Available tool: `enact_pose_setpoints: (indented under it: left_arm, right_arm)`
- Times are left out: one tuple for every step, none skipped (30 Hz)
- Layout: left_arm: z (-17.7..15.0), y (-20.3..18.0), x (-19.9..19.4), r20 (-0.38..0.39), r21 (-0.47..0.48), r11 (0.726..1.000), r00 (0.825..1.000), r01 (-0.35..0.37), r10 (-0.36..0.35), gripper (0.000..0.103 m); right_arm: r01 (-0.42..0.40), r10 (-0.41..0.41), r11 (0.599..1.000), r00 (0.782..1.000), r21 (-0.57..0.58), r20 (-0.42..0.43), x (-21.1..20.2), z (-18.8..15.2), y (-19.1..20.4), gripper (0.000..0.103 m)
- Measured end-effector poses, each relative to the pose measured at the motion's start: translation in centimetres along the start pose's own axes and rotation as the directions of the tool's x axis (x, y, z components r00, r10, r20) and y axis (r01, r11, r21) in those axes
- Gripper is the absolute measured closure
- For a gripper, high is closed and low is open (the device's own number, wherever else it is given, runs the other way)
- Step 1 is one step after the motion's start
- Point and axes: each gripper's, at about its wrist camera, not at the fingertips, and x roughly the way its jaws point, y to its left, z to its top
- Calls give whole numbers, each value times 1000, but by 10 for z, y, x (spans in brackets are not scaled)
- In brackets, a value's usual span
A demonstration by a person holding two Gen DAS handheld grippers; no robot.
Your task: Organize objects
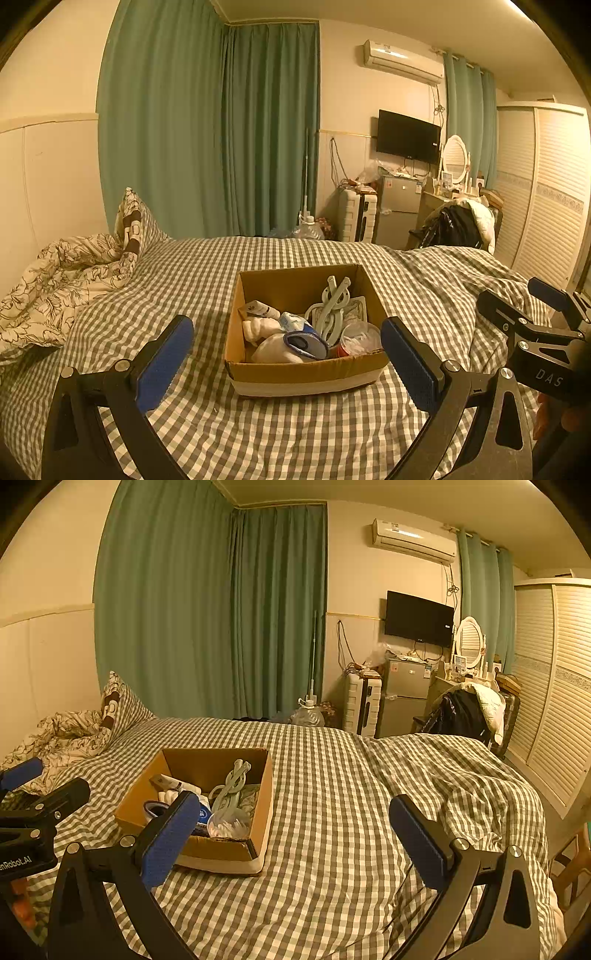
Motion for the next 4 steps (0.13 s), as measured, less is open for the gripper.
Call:
enact_pose_setpoints:
  left_arm:
    - [0,1,0,2,-5,1000,1000,4,-4,0]
    - [0,2,-1,3,-8,1000,1000,11,-11,0]
    - [0,2,-1,5,-7,1000,1000,13,-13,0]
    - [0,1,-2,7,-3,1000,1000,9,-9,0]
  right_arm:
    - [-1,1,1000,1000,0,-1,0,0,0,0]
    - [-2,2,1000,1000,0,-1,0,-1,0,0]
    - [-2,2,1000,1000,1,-1,0,-1,0,0]
    - [-1,1,1000,1000,2,-2,0,-1,0,0]
